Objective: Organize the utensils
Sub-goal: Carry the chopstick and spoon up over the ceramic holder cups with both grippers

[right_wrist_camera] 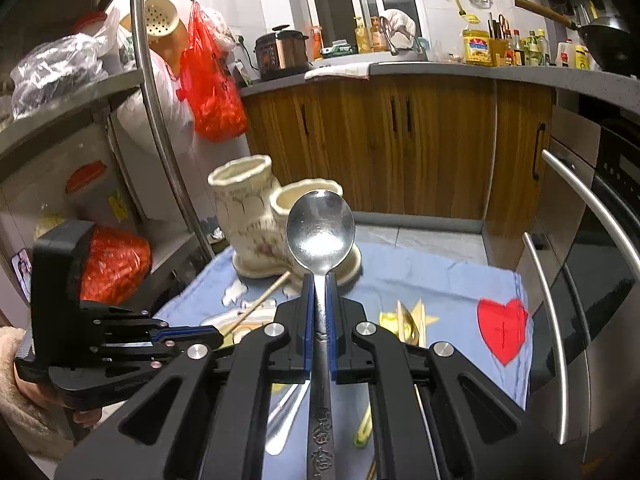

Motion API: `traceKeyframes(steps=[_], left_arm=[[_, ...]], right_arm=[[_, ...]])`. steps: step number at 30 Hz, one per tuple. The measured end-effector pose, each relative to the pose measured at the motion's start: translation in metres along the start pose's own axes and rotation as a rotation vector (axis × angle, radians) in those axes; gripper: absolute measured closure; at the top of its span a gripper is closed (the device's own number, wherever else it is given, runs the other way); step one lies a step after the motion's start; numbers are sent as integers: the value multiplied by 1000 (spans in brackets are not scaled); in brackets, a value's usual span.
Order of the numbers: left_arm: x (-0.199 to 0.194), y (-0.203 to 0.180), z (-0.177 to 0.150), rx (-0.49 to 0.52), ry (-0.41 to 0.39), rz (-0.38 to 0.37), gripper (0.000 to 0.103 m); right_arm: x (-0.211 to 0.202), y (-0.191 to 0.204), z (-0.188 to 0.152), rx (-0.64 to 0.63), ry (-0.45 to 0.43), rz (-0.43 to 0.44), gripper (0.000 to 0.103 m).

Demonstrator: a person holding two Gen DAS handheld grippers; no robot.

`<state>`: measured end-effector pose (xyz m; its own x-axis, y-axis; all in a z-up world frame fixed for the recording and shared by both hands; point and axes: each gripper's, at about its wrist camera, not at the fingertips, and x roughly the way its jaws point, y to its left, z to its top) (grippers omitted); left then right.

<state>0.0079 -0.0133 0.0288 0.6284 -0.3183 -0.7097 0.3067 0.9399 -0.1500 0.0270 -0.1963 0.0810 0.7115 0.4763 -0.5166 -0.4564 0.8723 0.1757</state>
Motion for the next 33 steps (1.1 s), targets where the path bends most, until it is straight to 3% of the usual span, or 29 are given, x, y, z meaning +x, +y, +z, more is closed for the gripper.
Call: traceKeyframes(steps=[11, 16, 22, 26, 33], left_arm=[[-58, 26, 62, 60, -200, -4, 98], [-73, 49, 104, 42, -322, -31, 98], [-55, 75, 148, 22, -406, -91, 98], [-21, 95, 166, -34, -392, -128, 98], [16, 120, 177, -111, -434, -93, 98]], right_arm=[[25, -4, 75, 40, -83, 43, 97], [52, -11, 106, 97, -106, 60, 97], [90, -16, 129, 158, -159, 51, 97], [113, -21, 136, 200, -202, 35, 97], [144, -35, 131, 272, -243, 21, 97]])
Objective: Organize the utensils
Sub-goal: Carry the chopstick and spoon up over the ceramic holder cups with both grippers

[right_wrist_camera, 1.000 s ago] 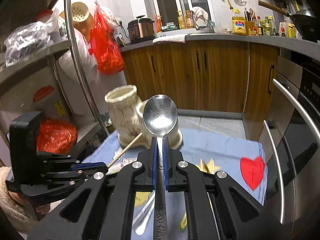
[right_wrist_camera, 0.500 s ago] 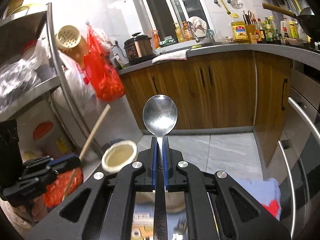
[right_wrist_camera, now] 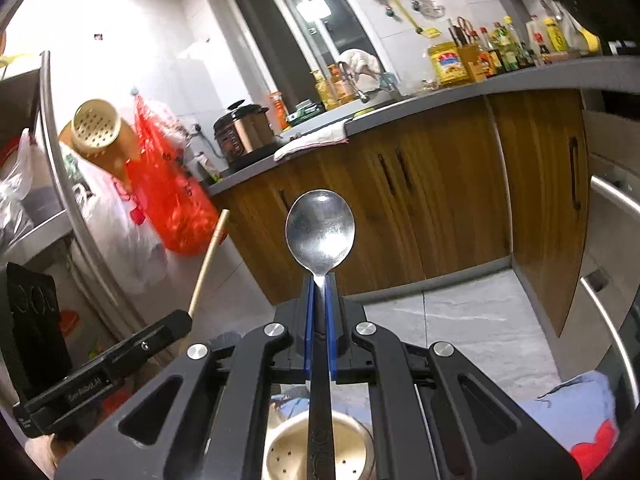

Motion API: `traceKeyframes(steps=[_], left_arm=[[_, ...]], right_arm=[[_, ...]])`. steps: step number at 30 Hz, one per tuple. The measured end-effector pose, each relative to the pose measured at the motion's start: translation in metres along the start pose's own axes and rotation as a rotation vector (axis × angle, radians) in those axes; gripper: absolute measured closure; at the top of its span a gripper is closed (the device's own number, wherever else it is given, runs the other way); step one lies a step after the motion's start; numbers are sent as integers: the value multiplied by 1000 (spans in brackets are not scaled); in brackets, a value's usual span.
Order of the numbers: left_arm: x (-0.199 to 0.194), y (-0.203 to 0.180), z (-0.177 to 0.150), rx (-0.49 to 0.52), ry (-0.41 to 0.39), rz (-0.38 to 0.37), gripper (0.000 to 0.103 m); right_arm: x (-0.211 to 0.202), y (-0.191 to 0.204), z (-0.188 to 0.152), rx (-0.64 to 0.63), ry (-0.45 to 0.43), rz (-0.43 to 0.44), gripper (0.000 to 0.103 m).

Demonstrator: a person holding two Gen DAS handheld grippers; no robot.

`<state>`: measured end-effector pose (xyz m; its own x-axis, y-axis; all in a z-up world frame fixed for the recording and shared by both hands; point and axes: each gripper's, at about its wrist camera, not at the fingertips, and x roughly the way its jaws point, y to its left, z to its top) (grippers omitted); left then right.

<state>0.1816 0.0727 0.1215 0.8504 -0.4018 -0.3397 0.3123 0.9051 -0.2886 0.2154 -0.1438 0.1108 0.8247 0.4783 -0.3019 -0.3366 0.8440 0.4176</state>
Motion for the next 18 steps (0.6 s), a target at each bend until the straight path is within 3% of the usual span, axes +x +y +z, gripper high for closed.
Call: traceKeyframes(steps=[4, 12, 18], left_arm=[[6, 0, -8, 28, -25, 22, 98], [5, 8, -36, 38, 9, 41, 98], [-12, 3, -50, 65, 38, 40, 98]], right_arm=[[10, 2, -9, -29, -18, -5, 97], [23, 7, -33, -81, 19, -20, 97], [10, 7, -47, -105, 49, -12, 97]])
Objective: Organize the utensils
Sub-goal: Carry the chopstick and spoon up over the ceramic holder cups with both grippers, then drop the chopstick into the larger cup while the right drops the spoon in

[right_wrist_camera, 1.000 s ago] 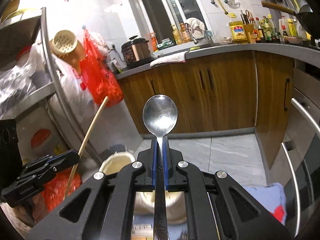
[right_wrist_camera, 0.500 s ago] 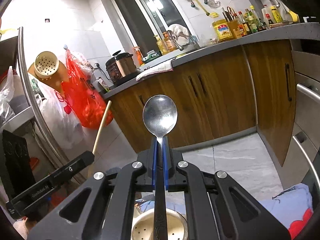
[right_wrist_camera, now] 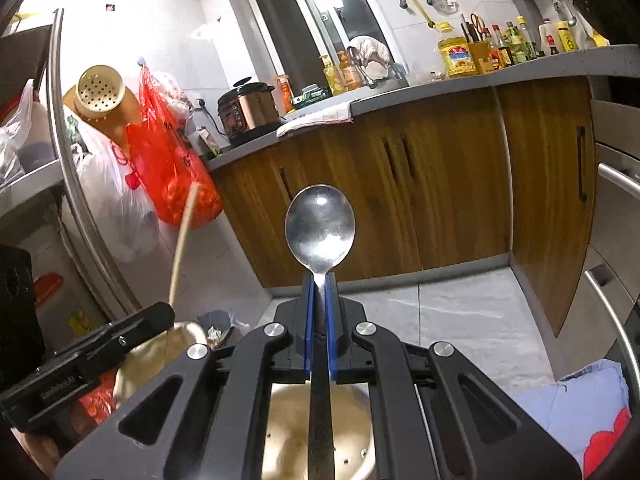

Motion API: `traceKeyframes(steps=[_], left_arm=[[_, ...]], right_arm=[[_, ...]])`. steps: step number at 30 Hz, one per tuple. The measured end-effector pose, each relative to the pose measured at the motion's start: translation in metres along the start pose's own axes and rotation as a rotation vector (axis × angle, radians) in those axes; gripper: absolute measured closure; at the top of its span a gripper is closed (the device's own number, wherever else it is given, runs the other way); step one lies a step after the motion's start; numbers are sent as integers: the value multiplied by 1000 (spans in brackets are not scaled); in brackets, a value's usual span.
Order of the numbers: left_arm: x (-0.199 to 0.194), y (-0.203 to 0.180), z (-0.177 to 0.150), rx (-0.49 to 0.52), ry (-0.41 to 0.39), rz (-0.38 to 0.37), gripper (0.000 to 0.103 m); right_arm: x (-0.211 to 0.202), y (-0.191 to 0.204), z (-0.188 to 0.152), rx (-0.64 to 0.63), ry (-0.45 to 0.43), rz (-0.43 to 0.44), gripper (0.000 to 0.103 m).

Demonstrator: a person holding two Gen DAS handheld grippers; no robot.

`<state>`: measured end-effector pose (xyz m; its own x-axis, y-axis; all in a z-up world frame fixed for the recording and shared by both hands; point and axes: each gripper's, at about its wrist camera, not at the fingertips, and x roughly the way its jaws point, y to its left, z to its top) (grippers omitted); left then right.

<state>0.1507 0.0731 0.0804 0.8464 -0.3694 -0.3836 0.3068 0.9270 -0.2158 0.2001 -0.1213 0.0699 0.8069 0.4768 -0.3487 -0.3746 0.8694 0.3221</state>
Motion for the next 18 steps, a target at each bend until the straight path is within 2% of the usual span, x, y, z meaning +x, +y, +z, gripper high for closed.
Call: traceKeyframes(steps=[4, 10, 14, 18], left_arm=[[-6, -6, -6, 24, 56, -3, 98], [-8, -13, -7, 91, 119, 44, 98], [-6, -14, -3, 102, 166, 62, 98], [-6, -18, -2, 125, 200, 78, 98]], right_arm=[[-11, 4, -8, -23, 23, 12, 97], [-27, 16, -19, -105, 65, 17, 97], [-31, 17, -25, -116, 112, 16, 98], [-35, 18, -26, -132, 117, 12, 101]])
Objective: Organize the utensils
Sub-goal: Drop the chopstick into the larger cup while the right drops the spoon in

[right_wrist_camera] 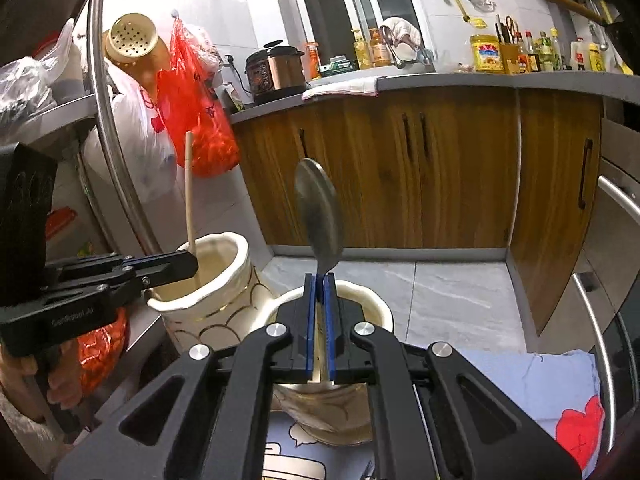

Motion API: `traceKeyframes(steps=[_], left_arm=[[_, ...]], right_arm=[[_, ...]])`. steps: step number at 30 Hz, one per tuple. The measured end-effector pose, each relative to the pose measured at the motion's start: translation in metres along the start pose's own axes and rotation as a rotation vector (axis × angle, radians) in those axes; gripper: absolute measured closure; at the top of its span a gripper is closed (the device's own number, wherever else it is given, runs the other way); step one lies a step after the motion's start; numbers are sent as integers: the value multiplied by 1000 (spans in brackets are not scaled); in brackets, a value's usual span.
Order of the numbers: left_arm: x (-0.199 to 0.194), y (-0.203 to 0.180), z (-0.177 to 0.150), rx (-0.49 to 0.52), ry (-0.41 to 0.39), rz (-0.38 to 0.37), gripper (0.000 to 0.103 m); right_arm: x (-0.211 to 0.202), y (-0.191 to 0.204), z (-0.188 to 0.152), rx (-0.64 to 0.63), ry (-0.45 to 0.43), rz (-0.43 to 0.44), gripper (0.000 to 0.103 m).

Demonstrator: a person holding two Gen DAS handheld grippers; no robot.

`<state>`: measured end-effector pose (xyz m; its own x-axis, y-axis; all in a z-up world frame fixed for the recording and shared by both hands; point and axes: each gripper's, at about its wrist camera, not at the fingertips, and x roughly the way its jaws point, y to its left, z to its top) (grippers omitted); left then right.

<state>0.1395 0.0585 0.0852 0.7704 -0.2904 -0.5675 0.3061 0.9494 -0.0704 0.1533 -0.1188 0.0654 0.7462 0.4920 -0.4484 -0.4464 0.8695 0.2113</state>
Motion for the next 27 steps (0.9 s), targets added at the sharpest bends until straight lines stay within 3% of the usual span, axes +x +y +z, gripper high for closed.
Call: traceKeyframes(steps=[22, 27], left_arm=[[11, -2, 4, 28, -12, 75, 97], [10, -5, 4, 32, -26, 62, 86]], right_arm=[[15, -17, 5, 61, 2, -24, 101], [22, -23, 6, 84, 10, -32, 101]])
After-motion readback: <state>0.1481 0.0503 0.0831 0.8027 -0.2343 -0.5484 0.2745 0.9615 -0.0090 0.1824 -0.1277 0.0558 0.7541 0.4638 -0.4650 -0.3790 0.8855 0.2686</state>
